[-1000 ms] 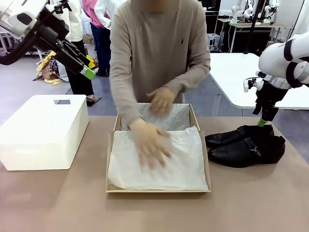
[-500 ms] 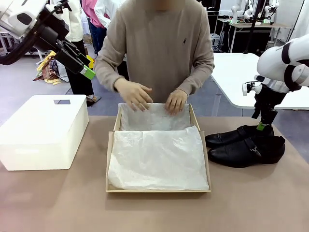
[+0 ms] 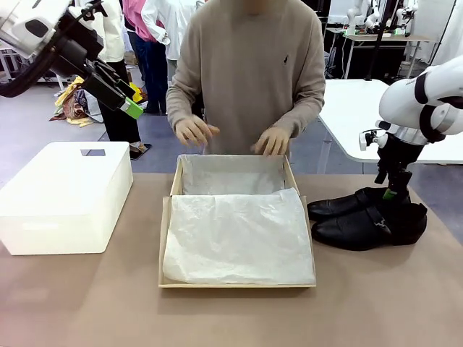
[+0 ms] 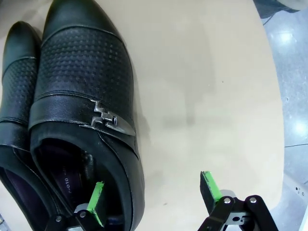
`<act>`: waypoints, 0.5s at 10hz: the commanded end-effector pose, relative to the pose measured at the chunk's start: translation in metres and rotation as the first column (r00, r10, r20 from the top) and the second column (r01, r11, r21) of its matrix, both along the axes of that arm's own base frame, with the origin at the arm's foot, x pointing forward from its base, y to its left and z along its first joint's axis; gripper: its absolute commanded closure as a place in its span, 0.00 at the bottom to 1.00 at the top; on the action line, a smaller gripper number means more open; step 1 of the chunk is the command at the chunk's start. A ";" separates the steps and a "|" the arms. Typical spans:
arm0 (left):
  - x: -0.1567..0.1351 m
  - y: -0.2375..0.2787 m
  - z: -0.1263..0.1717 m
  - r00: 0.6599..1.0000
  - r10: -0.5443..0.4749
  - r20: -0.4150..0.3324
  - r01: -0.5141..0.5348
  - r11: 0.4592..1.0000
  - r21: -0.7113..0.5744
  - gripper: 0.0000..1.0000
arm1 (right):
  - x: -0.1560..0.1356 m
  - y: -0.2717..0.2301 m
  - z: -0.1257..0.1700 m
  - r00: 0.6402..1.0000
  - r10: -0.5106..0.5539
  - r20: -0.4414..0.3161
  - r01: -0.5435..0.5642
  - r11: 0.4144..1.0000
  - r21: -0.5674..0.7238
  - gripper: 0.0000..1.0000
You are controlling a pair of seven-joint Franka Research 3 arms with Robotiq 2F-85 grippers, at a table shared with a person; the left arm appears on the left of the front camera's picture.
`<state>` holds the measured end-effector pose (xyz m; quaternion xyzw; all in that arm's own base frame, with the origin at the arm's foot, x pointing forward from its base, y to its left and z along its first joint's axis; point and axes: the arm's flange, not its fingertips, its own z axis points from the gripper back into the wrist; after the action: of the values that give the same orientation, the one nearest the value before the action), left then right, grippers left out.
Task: Pack the shoes into the box.
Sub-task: Place one shoe of the Shoes into the Shoes Box.
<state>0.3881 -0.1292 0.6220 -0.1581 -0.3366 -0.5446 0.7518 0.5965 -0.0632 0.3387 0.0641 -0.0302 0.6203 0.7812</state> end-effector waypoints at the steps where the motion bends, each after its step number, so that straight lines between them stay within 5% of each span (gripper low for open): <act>1: -0.001 0.003 -0.003 1.000 -0.025 0.006 0.025 1.000 -0.019 0.00 | 0.007 0.003 -0.006 1.000 -0.009 -0.010 0.009 0.999 -0.038 0.00; 4: -0.001 0.003 -0.003 1.000 -0.025 0.006 0.025 1.000 -0.019 0.00 | 0.007 0.006 -0.010 0.999 -0.020 -0.031 0.019 0.999 -0.040 0.00; 5: -0.001 0.003 -0.003 1.000 -0.025 0.006 0.025 1.000 -0.019 0.00 | 0.006 0.006 -0.011 0.999 -0.033 -0.042 0.032 0.999 -0.037 0.10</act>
<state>0.3881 -0.1292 0.6220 -0.1580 -0.3366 -0.5446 0.7518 0.5967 -0.0591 0.3243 0.0674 -0.0143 0.6190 0.7824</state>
